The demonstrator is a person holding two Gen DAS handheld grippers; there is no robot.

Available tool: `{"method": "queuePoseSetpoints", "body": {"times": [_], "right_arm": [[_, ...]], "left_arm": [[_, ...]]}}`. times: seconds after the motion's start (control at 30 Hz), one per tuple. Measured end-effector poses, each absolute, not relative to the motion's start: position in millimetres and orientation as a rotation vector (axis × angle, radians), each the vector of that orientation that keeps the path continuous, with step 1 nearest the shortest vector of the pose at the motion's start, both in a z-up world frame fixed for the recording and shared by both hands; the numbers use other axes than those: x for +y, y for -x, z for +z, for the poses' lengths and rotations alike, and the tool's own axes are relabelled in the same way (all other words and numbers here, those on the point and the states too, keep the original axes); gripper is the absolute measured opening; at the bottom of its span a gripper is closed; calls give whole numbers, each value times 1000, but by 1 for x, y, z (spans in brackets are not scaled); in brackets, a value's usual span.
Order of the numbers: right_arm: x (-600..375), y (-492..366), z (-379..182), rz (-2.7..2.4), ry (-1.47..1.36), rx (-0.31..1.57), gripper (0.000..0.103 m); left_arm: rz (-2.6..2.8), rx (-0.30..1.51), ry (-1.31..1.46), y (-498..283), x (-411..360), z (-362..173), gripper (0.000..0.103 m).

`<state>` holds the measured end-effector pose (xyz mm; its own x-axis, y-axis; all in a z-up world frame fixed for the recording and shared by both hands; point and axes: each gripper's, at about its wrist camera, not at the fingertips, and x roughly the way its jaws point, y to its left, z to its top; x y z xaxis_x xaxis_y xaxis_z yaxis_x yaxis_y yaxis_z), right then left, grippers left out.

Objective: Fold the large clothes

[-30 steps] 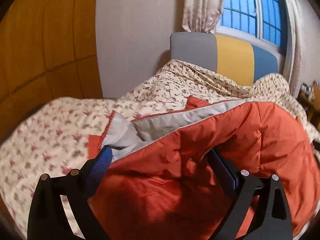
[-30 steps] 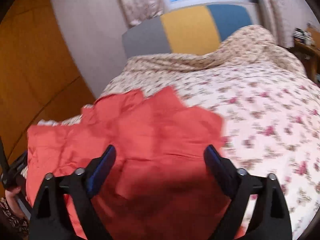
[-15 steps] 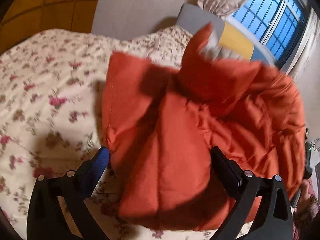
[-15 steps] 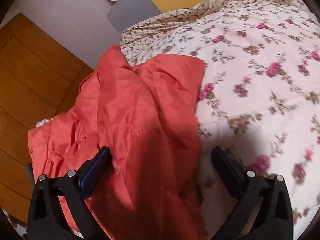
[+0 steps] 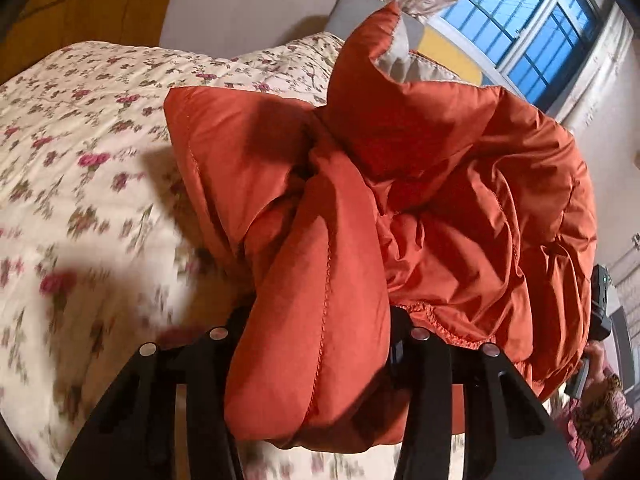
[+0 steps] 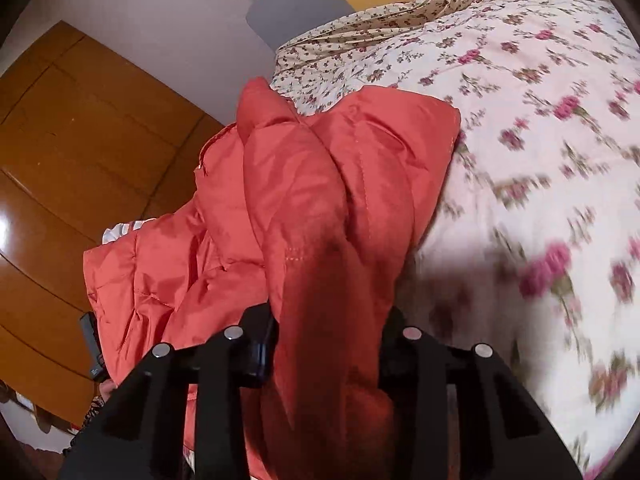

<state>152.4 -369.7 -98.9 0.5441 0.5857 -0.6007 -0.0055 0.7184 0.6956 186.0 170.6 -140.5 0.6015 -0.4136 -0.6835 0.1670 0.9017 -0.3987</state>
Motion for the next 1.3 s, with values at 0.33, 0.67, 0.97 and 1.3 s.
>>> {"method": "queuePoseSetpoints", "body": {"times": [0.33, 0.67, 0.97, 1.3], "right_arm": [[-375, -118, -91, 368, -707, 938, 42], [-365, -104, -16, 186, -399, 758, 82], [-316, -173, -44, 246, -282, 934, 36], [-317, -163, 43, 211, -268, 659, 12]], "left_arm": [[-359, 853, 322, -106, 173, -141, 55], [-213, 640, 193, -59, 201, -80, 96], [-366, 743, 226, -173, 156, -90, 93], [-344, 595, 453, -171, 166, -36, 17]]}}
